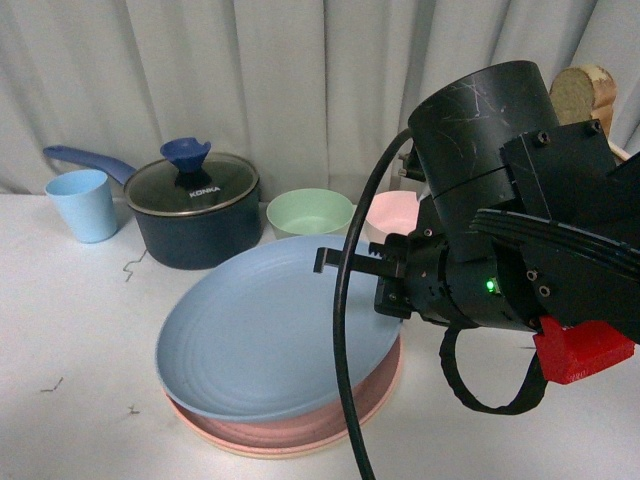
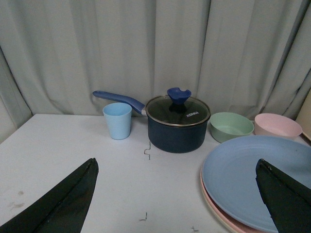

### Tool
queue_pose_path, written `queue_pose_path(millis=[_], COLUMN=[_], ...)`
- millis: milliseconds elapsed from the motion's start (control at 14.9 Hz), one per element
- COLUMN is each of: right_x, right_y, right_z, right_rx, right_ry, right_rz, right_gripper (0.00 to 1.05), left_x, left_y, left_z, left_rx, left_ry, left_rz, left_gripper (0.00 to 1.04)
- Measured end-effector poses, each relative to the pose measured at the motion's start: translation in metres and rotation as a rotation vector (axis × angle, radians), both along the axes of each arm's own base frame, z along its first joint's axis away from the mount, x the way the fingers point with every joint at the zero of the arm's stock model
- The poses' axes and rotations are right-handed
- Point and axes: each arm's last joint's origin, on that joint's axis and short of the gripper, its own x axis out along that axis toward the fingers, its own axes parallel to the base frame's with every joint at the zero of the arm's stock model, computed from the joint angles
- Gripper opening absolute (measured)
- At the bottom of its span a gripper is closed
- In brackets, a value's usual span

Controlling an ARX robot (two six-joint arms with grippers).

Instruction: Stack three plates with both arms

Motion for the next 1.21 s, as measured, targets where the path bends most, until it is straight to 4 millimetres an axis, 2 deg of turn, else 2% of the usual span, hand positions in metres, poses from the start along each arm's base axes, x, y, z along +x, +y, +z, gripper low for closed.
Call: queue_pose_path(millis=[268, 671, 872, 939, 1140, 1207], right_x=[-0.004, -0.007, -0.011, -0.014, -0.028, -0.033], right_y=[-0.003, -0.017, -0.035, -0.044, -0.071, -0.079], right_z=[-0.014, -0.011, 0.026, 0.039, 0.083, 0.102], right_rx=[-0.004, 0.021, 0.09, 0.118, 0.202, 0.222], right_ry=[0.023, 0.045, -0.022, -0.049, -0.154, -0.276], right_rz=[0.005, 0.008, 0.005, 0.0, -0.005, -0.017], right_gripper=[0.03, 0.62, 0.96, 0.99, 0.98, 0.96], left_x=[0.0, 0.0, 0.0, 0.0, 0.0, 0.0], left_y=[0.0, 0.0, 0.0, 0.0, 0.0, 0.0], left_z=[0.0, 0.0, 0.0, 0.0, 0.0, 0.0], left_rx=[0.0, 0.0, 0.0, 0.0, 0.0, 0.0], left_ry=[0.0, 0.0, 0.0, 0.0, 0.0, 0.0], left_rz=[0.0, 0.0, 0.0, 0.0, 0.0, 0.0], left_gripper=[0.98, 0.98, 0.98, 0.98, 0.98, 0.98])
